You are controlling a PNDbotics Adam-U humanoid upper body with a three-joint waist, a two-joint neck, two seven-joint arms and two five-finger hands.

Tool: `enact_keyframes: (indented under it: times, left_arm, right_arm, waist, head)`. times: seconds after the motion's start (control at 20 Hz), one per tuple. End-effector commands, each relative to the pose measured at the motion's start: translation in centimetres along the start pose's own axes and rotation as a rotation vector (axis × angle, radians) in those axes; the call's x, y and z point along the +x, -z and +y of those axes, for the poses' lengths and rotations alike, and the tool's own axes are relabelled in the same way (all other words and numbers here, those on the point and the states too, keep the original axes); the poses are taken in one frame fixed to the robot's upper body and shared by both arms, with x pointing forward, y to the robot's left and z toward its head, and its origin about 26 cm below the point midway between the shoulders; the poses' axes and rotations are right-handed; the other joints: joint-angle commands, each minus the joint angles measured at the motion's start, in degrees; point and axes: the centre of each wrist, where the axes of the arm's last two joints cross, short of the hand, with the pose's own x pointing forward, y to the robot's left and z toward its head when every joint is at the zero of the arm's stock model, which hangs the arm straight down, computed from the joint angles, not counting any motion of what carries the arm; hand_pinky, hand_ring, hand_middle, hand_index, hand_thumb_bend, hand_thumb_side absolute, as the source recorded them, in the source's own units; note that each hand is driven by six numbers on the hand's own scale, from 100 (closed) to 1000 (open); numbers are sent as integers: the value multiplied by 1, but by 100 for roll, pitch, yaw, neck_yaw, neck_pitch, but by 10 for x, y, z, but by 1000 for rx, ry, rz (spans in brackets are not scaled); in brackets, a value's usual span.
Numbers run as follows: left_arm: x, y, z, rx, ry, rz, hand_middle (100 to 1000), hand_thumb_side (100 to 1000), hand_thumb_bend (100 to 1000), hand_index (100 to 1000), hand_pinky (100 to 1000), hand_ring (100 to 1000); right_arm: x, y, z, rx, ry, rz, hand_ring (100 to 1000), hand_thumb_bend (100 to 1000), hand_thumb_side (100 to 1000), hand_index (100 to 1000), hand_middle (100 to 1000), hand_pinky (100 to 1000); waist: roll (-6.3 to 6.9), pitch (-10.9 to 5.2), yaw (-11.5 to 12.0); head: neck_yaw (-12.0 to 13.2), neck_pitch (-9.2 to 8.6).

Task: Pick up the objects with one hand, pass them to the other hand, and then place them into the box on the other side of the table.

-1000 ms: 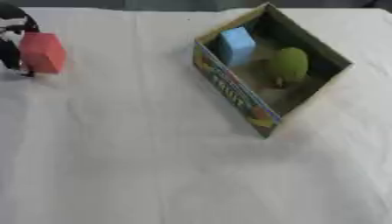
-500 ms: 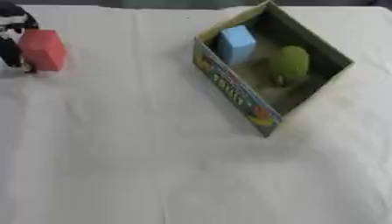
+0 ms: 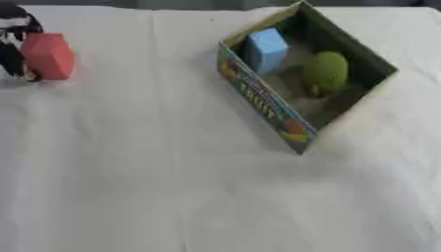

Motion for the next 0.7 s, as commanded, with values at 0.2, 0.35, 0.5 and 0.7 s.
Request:
enact_keyframes:
  times: [0.2,0.35,0.5,0.7]
  left_arm:
    - [-4,-9,21,76,-29,-45,578,100,262,537,690,667]
    - [-4,-10,22,105,-73,-100,560,100,174,528,660,623]
    - [-5,-13,24,149,-156,-200,535,100,100,515,623,570]
    - [-11,-19,26,181,-278,-313,513,119,100,503,587,517]
  right_arm:
    - [9,3,-1,28,-20,3,1000,100,514,1000,1000,1000]
    - [9,2,-2,27,-12,3,1000,100,510,1000,1000,1000]
    - [9,0,-1,24,-5,11,1000,100,507,1000,1000,1000]
    - [9,-3,-1,19,0,19,1000,100,503,1000,1000,1000]
  waist:
    - [-67,-137,110]
    - [-85,-217,174]
    - [-117,-307,256]
    - [-134,-423,385]
  head:
    - [-74,-7]
    - [-128,23]
    - [-164,67]
    - [-209,136]
